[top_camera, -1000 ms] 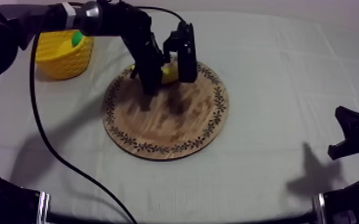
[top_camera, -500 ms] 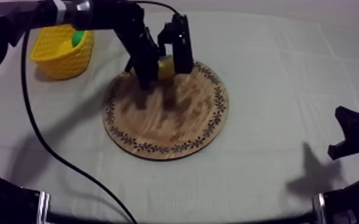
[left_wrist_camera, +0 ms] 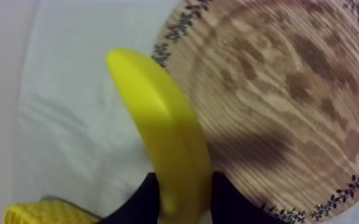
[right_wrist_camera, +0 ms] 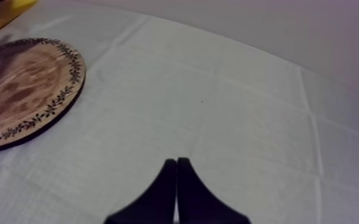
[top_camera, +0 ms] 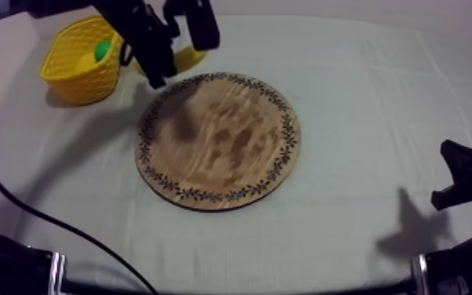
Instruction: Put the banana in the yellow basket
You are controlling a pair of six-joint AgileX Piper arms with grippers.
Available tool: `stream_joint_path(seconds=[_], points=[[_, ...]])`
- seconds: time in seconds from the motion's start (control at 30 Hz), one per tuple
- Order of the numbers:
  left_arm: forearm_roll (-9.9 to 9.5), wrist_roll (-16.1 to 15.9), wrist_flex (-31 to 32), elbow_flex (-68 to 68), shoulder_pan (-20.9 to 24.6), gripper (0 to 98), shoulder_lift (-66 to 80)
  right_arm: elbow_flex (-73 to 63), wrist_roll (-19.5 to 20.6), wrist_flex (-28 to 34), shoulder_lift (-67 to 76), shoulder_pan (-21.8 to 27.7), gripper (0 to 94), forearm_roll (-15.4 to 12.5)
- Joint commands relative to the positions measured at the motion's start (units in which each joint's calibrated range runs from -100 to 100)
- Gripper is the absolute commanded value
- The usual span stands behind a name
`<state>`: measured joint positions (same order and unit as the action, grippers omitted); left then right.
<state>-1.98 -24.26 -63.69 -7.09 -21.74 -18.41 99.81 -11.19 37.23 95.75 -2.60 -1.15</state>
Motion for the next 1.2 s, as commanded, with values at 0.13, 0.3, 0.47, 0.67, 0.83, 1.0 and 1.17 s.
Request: stream_joint_path(seconds=[0.13,0.3,0.47,0.67,0.83,1.0,1.17], points=[[0.35,1.8,-2.8,-3.7,2.0,23.7,10.2,0.0,0.0,0.0,0.0,0.0,0.3,0.0],[0.32,3.7,-7.1,-4.8,3.7,22.1,16.6,0.0,0.0,0.0,0.0,0.0,0.3,0.0],[-0.31,8.5,-8.5,-1.4,5.7,21.0,19.6,0.0,0.0,0.0,0.0,0.0,0.3,0.0],[-0.84,13.2,-11.0,5.9,9.2,20.1,19.2,0.0,0.0,0.0,0.0,0.0,0.3,0.0],[-1.39,16.2,-12.3,12.0,12.4,18.3,17.4,0.0,0.0,0.0,0.0,0.0,0.3,0.0],[-1.54,18.2,-12.2,17.2,15.6,17.5,14.6,0.0,0.0,0.0,0.0,0.0,0.3,0.0],[-1.78,18.6,-10.2,20.5,18.3,17.4,11.1,0.0,0.0,0.0,0.0,0.0,0.3,0.0]])
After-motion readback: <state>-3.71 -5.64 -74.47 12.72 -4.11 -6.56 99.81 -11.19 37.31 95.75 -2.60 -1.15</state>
